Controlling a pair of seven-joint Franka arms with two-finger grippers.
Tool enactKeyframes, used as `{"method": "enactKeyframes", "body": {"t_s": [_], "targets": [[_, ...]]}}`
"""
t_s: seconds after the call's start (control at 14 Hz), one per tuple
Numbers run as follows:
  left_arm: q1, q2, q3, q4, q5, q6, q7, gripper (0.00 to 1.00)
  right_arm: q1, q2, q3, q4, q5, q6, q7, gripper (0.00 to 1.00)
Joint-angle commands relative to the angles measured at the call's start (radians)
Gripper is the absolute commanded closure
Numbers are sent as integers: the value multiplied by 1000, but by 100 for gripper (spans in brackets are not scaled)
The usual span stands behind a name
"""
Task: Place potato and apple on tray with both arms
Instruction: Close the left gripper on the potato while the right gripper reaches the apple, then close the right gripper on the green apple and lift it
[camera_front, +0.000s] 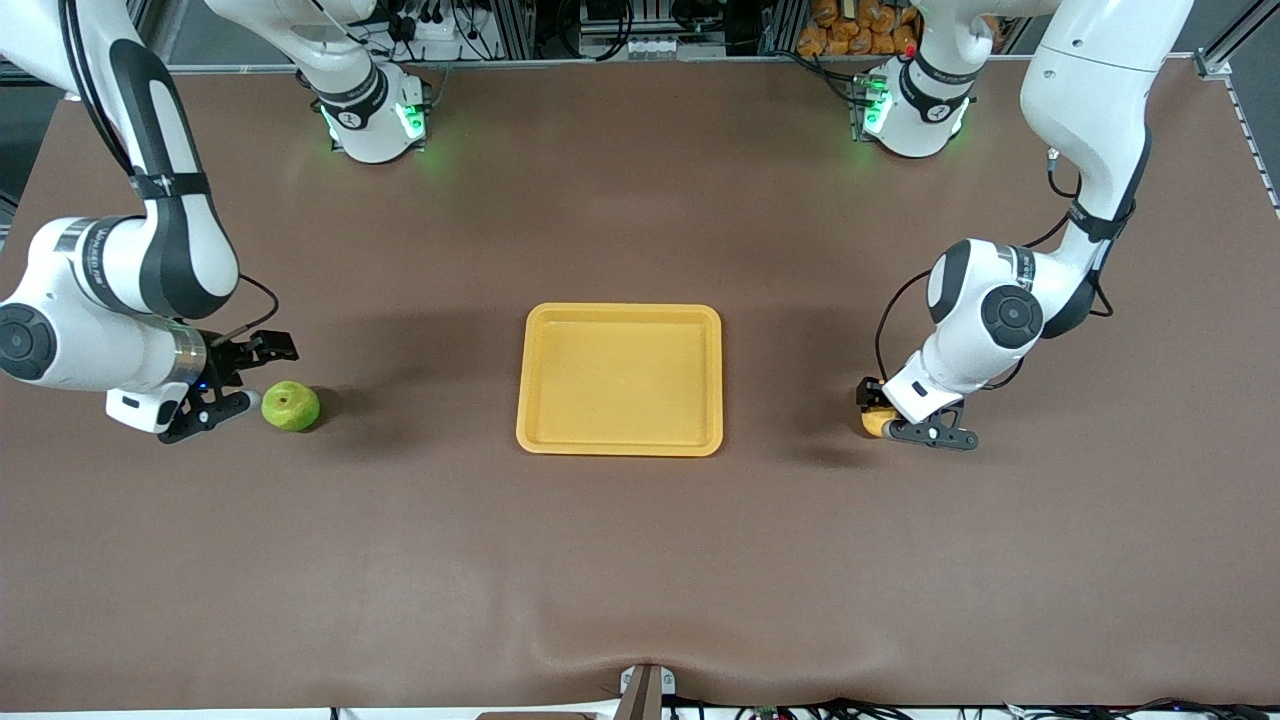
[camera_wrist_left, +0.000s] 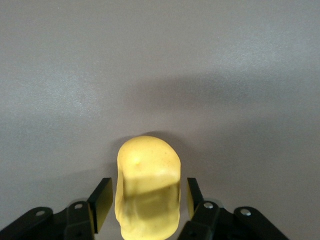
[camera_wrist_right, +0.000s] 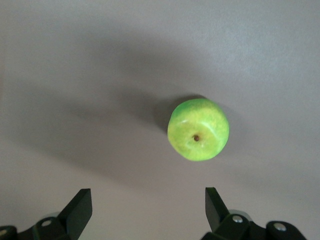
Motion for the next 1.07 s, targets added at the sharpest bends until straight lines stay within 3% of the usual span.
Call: {"method": "enactKeyframes", "body": {"t_s": [0.0,0.14,0.5,0.86,1.0], "targets": [[-4,6,2,2,-3,13,-14,36,-5,-12,-2,-58,-10,118,-108,0],[-4,12,2,2,-3,13,-14,42,-16,-10,-2,-84,-10,204,-180,0],[-4,13,2,6,-1,11,-11,74,-42,17,-1,-133,-10,350,-314,0],[-9,9,2,17,-1,5,-5,91,-53,76,1,-133,-5,345,-345,0],[-17,6,3,25,-1,3,-5,92,-59,100,1,-129,7,350,-371,0]]}}
